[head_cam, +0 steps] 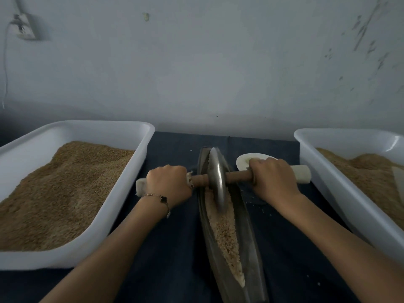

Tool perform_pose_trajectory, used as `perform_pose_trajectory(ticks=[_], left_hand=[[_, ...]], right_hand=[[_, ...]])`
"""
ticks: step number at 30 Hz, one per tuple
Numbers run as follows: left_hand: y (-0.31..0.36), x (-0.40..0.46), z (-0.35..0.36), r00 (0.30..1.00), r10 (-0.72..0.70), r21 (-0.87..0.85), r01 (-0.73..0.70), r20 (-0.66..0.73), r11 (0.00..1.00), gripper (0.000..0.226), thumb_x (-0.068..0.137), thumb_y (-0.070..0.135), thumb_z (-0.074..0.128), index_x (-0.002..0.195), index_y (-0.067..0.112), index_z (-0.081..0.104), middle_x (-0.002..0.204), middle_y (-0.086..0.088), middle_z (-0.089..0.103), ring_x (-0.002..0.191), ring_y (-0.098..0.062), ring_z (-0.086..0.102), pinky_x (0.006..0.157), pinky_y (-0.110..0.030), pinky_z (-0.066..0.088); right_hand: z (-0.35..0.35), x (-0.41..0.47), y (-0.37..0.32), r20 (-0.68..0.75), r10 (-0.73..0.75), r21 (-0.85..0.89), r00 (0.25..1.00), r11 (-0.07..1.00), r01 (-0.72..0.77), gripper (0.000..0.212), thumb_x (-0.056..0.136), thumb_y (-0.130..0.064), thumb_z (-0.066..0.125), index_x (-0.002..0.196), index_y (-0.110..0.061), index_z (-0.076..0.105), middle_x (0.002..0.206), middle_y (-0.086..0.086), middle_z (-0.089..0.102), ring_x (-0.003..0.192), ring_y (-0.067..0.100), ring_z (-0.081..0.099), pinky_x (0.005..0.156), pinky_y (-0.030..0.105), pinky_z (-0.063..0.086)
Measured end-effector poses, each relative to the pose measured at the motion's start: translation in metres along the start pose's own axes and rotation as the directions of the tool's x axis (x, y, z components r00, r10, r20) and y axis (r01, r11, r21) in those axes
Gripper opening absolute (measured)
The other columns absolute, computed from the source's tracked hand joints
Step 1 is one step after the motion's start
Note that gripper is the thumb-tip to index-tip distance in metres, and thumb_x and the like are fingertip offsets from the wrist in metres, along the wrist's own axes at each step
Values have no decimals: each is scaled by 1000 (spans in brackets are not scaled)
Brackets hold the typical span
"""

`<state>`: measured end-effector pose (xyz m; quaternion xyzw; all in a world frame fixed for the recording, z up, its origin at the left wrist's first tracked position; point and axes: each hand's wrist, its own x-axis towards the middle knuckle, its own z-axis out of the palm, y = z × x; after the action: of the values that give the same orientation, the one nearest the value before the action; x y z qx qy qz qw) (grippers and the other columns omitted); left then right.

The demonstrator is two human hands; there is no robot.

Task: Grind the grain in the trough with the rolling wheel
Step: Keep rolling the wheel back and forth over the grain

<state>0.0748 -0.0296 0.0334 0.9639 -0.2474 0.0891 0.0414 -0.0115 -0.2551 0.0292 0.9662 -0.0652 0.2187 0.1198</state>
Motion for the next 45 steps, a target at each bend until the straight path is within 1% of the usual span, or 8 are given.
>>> perform_pose_trajectory(ticks=[13, 15, 21, 24, 30, 38, 41, 45], left_hand=[[19, -90, -27, 990, 106, 185, -88, -93, 979, 29, 82, 35, 50, 64, 26, 29, 60, 10, 39, 52, -8, 33, 46, -24, 19], [20, -83, -26, 995, 79, 157, -68, -63, 985, 26, 82, 33, 50, 64, 26, 33, 62, 9, 42, 51, -7, 34, 46, -24, 20], [12, -41, -14, 999, 35, 75, -33, -14, 997, 21, 82, 34, 51, 64, 24, 43, 63, 9, 50, 55, -9, 44, 49, -24, 30], [3, -22, -5, 1000, -15, -6, 16, 27, 1000, 20, 82, 33, 52, 65, 24, 45, 66, 8, 52, 57, -10, 48, 53, -24, 34], [-6, 3, 5, 997, -61, -118, 67, 55, 991, 22, 84, 38, 51, 68, 24, 49, 69, 5, 57, 62, -13, 54, 57, -26, 39], [-2, -1, 5, 999, -43, -51, 42, -24, 998, 22, 86, 37, 52, 69, 27, 44, 67, 8, 53, 58, -9, 50, 52, -25, 34], [1, -21, 0, 999, -8, -10, 8, -39, 1000, 23, 87, 36, 50, 69, 29, 37, 65, 10, 47, 56, -6, 44, 50, -24, 28], [11, -56, -17, 999, 39, 80, -37, -17, 996, 17, 87, 34, 47, 74, 28, 38, 64, 10, 41, 59, -9, 42, 54, -25, 29]], right_hand=[[-48, -107, -7, -83, -36, 112, 996, 993, 45, 45, 42, -5, 86, 59, -19, 47, 49, -8, 36, 42, 11, 30, 44, 24, 22], [-41, -100, -5, -65, -23, 110, 998, 993, 30, 43, 47, -8, 86, 59, -21, 46, 52, -11, 31, 44, 10, 29, 45, 23, 21], [-15, -45, -3, -21, 34, 86, 999, 996, -32, 14, 79, -19, 66, 78, -21, 52, 73, -2, 60, 61, 19, 51, 54, 29, 29], [-9, -17, -5, -39, -2, 40, 999, 999, 3, 12, 76, -16, 67, 76, -19, 55, 71, 0, 61, 65, 22, 56, 57, 33, 39], [-4, 26, 1, -14, -77, -61, 997, 995, 76, 24, 73, -20, 65, 73, -23, 41, 70, -2, 60, 62, 20, 50, 58, 30, 27], [-8, 9, -4, 2, -28, -6, 1000, 1000, 28, 12, 78, -18, 64, 79, -21, 52, 78, -1, 62, 70, 20, 55, 61, 30, 29], [-22, -14, -8, -32, -33, 38, 999, 999, 34, 19, 65, -10, 75, 73, -17, 59, 69, 2, 62, 64, 23, 56, 57, 31, 31], [-35, -55, -9, 40, 22, 86, 999, 996, -25, 27, 75, -15, 71, 71, -26, 47, 69, -6, 56, 62, 15, 47, 59, 28, 30]])
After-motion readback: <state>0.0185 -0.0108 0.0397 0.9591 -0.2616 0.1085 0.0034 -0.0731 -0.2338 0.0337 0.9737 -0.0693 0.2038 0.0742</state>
